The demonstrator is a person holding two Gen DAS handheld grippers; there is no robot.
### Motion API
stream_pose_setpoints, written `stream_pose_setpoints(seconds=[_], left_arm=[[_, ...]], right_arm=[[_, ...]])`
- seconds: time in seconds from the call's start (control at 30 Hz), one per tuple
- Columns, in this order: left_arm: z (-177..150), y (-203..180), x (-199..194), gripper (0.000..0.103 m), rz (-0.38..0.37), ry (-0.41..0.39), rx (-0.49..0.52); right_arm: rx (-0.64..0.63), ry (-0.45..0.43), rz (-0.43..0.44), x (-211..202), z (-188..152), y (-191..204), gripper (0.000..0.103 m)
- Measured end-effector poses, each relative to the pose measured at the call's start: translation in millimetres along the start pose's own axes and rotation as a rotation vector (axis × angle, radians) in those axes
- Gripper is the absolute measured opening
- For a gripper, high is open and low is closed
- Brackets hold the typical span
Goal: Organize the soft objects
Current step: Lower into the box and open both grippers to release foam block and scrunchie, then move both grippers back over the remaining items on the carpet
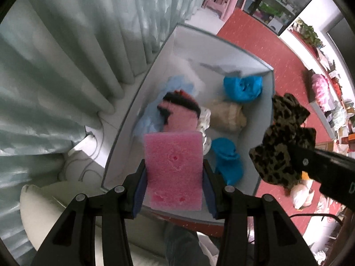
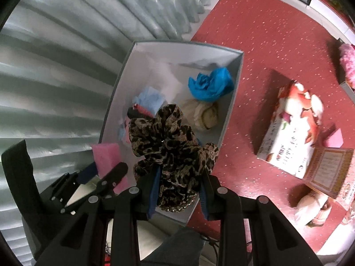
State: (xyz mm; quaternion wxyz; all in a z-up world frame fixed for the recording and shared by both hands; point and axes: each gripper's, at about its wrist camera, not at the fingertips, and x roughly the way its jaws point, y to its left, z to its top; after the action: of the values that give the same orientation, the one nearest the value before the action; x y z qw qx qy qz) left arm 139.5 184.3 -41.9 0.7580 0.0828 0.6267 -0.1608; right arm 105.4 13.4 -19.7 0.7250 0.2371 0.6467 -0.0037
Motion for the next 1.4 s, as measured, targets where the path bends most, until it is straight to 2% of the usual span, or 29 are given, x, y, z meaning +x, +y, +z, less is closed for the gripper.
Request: stream_pose_setpoints(seconds=[0.77,0.8,0.83,0.87,0.9,0.97,1.03,1.1,1.13,1.17,1.23,1.4], left_arm=[[2.5,-13.0,31.9,0.049,-0.003,0.090,0.073],[2.8,-13.5,31.8,0.050,-0.008,0.091,0.076],[3.1,-14.3,32.0,0.051,-0.010,0.092,0.081],[3.2,-15.1,32.1,0.058,-0.013,0.091,0.083],[4.1,-14.6,32.5,0.063,-0.017,0.091,0.079],[4.6,-14.9,30.0,0.080,-0.012,0.085,0.079],[5.7,-16.8,29.4,0.081,-0.004,0.091,0.089],[6.9,-18.0,26.5,0.083,-0.009,0.086,0.096],[6.7,-17.9,24.2,0.085,-0.013,0.075,0.095],[7.9,-17.8,19.3,0.093,-0.012,0.057,0.090],[9.9,-18.6,13.4,0.103,-0.017,0.037,0.084],[13.4,-35.0,-0.1,0.103,-0.046,0.013,0.138]], right_arm=[[-0.050,0.061,-0.026,36.5,21.1,14.4,0.033],[-0.054,0.062,-0.025,37.6,21.6,15.1,0.035],[-0.054,0.062,-0.017,37.9,21.8,15.3,0.044],[-0.054,0.062,-0.008,38.0,21.6,15.5,0.053],[-0.056,0.061,-0.011,38.2,21.5,15.5,0.056],[-0.055,0.053,-0.006,37.1,21.9,13.5,0.066],[-0.058,0.078,0.005,35.3,22.3,9.3,0.071],[-0.038,0.063,0.001,31.7,23.6,3.3,0.082],[-0.020,0.049,0.001,28.0,24.0,-1.6,0.093],[-0.007,0.037,0.005,24.7,23.9,-5.1,0.101],[0.038,-0.007,0.038,11.0,23.4,-17.1,0.102],[0.104,-0.115,0.101,-38.6,14.5,-42.4,0.102]])
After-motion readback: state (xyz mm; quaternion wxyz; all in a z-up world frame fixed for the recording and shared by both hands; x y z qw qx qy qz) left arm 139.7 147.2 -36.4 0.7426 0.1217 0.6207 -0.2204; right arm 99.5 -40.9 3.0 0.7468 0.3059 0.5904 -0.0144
